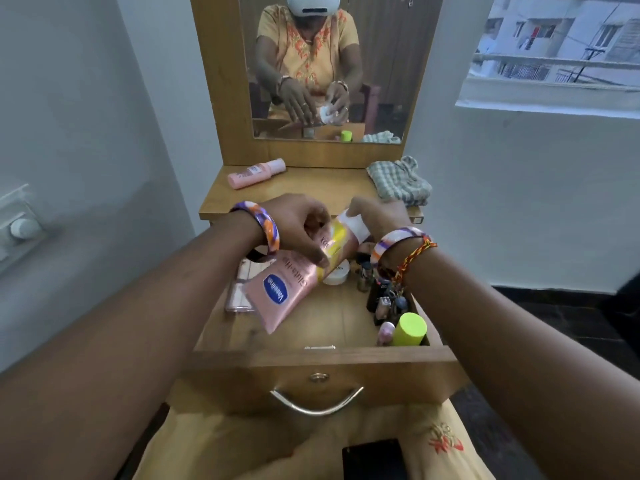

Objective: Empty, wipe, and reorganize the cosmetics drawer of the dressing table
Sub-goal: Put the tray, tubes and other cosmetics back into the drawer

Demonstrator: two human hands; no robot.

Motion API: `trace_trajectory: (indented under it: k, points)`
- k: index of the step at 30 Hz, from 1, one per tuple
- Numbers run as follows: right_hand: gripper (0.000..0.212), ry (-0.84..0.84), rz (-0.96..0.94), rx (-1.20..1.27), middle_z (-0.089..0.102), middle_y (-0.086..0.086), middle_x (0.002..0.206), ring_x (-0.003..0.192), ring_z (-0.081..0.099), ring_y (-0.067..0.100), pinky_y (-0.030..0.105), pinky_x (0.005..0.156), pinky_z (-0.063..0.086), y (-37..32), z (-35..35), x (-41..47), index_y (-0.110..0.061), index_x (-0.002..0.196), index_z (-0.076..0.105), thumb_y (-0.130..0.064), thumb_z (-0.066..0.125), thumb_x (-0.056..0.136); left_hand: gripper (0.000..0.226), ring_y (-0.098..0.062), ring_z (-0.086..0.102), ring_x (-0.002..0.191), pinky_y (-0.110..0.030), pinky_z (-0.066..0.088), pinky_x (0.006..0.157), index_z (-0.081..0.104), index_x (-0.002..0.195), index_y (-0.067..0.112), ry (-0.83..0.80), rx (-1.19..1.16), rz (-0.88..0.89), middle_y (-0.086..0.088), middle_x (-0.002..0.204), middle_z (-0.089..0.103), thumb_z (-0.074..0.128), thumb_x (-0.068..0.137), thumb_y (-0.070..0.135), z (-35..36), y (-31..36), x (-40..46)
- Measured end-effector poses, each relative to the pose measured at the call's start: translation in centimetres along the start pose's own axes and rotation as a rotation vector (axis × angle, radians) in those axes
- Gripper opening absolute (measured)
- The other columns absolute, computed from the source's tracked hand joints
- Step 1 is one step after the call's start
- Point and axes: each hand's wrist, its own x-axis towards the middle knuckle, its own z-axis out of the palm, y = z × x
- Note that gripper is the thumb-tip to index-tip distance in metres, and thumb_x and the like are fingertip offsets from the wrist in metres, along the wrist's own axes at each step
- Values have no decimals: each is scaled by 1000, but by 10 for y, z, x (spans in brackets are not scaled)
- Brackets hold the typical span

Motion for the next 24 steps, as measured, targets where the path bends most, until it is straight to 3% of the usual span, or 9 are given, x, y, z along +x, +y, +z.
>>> trace_trajectory:
  k: [2, 4, 7, 9, 11, 16, 19, 22, 24]
  points:
    - [15, -96, 65, -63, 54, 8, 69, 90, 60, 32, 52, 94, 50, 15, 6, -3, -8, 62, 55, -9, 64, 74, 55, -18, 61, 102, -30, 50, 91, 58, 121, 15, -88, 26, -25, 0, 110, 64, 79, 71, 24, 9, -8, -2]
    - [9, -149, 99, -117, 51, 7, 72, 84, 57, 26, 47, 97, 49, 29, 12, -3, -1, 84, 64, -9, 64, 78, 46, -18, 61, 99, -28, 50, 85, 60, 117, 13, -162, 33, -49, -1, 105, 65, 77, 74, 21, 18, -18, -4]
    - [45, -231, 147, -179, 57, 8, 91, 89, 47, 22, 38, 99, 47, 45, 15, -2, 2, 129, 50, -10, 58, 85, 46, -15, 58, 92, -21, 46, 72, 59, 119, 11, -192, 63, -86, -4, 112, 66, 75, 77, 21, 30, -30, -6]
    - [48, -260, 172, -195, 55, 18, 128, 93, 44, 22, 35, 94, 46, 53, 15, -1, 2, 132, 46, -8, 56, 87, 45, -15, 57, 91, -26, 47, 79, 58, 120, 10, -209, 58, -111, -6, 116, 66, 74, 78, 20, 39, -37, -8]
    - [46, -274, 181, -222, 47, 20, 139, 94, 43, 21, 35, 95, 45, 57, 13, -2, 3, 133, 45, -7, 53, 89, 43, -16, 58, 91, -28, 47, 82, 59, 120, 10, -227, 72, -126, -7, 118, 65, 71, 81, 20, 45, -40, -8]
    - [44, -252, 187, -279, 45, 19, 141, 104, 50, 25, 34, 95, 44, 65, 12, -4, 3, 135, 42, -6, 49, 92, 40, -23, 63, 104, -24, 50, 74, 58, 123, 10, -219, 85, -129, -7, 121, 63, 65, 86, 22, 55, -41, -9]
    - [42, -231, 198, -316, 46, 18, 140, 127, 48, 31, 25, 76, 49, 69, 14, 0, 3, 135, 42, -8, 45, 95, 39, -21, 63, 99, -14, 43, 61, 58, 124, 11, -212, 91, -115, -6, 120, 64, 64, 87, 22, 60, -41, -6]
    - [37, -149, 232, -445, 53, 17, 134, 124, 51, 27, 27, 89, 47, 74, 15, 1, 0, 130, 47, -10, 45, 95, 36, -19, 62, 102, -21, 48, 72, 61, 121, 11, -197, 112, -103, -6, 119, 65, 64, 87, 20, 65, -41, -3]
    - [39, -182, 214, -460, 50, 19, 137, 125, 50, 30, 28, 80, 49, 77, 16, 1, 2, 132, 45, -8, 45, 94, 34, -20, 62, 106, -27, 49, 83, 63, 120, 11, -190, 130, -97, -5, 118, 66, 64, 87, 18, 68, -43, -2]
